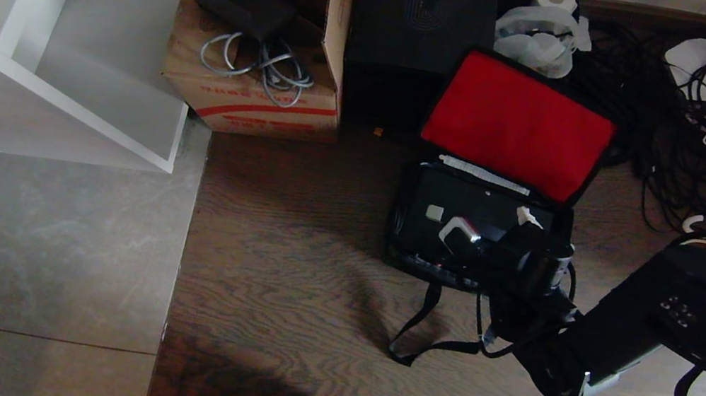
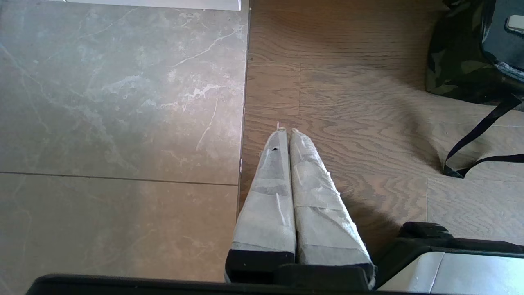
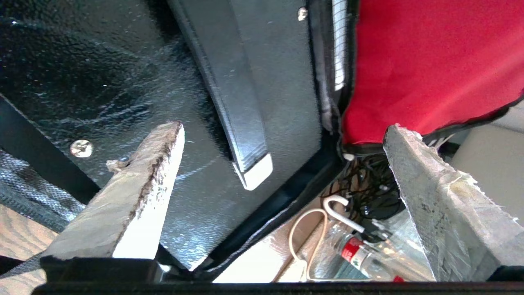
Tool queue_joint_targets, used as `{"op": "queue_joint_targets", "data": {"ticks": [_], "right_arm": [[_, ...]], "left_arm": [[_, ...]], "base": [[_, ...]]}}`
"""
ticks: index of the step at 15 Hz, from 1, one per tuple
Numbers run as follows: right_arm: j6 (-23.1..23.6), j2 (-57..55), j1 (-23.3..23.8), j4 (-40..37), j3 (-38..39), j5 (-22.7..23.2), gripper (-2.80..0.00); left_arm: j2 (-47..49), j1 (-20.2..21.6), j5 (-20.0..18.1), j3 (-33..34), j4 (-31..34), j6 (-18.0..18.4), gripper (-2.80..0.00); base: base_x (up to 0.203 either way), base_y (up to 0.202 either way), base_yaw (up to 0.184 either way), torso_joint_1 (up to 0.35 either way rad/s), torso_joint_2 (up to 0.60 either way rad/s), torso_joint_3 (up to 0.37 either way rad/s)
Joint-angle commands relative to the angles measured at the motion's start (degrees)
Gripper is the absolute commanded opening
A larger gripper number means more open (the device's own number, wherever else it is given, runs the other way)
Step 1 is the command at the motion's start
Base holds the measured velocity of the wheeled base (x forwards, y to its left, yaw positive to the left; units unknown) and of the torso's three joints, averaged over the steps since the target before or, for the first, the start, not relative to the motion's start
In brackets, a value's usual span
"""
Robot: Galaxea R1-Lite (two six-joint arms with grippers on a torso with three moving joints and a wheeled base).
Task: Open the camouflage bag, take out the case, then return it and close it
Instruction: Grip the handle
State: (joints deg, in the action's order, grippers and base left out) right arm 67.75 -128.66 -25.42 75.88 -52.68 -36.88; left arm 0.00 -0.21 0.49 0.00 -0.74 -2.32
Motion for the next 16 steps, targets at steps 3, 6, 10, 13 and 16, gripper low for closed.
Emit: {"op": "queue_joint_targets", "data": {"ticks": [3,6,10,13,16], "right_arm": [[0.5,-2.6,0.6,2.7,-1.2,0.0,0.00],[0.6,-4.9,1.6,3.2,-5.5,0.1,0.00],[0.2,-7.4,2.6,3.6,-10.1,0.1,0.00],[0.1,-8.8,3.5,3.6,-13.5,-0.2,0.00],[0.1,-9.5,4.2,3.6,-16.8,-0.4,0.00]], "left_arm": [[0.0,0.0,0.0,0.1,0.0,-0.1,-2.80],[0.0,0.0,0.0,0.1,0.0,-0.1,-2.80],[0.0,0.0,0.0,0.0,0.0,-0.1,-2.80],[0.0,0.0,0.0,0.1,0.0,-0.1,-2.80],[0.0,0.0,0.0,0.1,0.0,-0.1,-2.80]], "base": [[0.000,0.000,0.000,0.000,0.00,0.000],[0.000,0.000,0.000,0.000,0.00,0.000],[0.000,0.000,0.000,0.000,0.00,0.000],[0.000,0.000,0.000,0.000,0.00,0.000],[0.000,0.000,0.000,0.000,0.00,0.000]]}}
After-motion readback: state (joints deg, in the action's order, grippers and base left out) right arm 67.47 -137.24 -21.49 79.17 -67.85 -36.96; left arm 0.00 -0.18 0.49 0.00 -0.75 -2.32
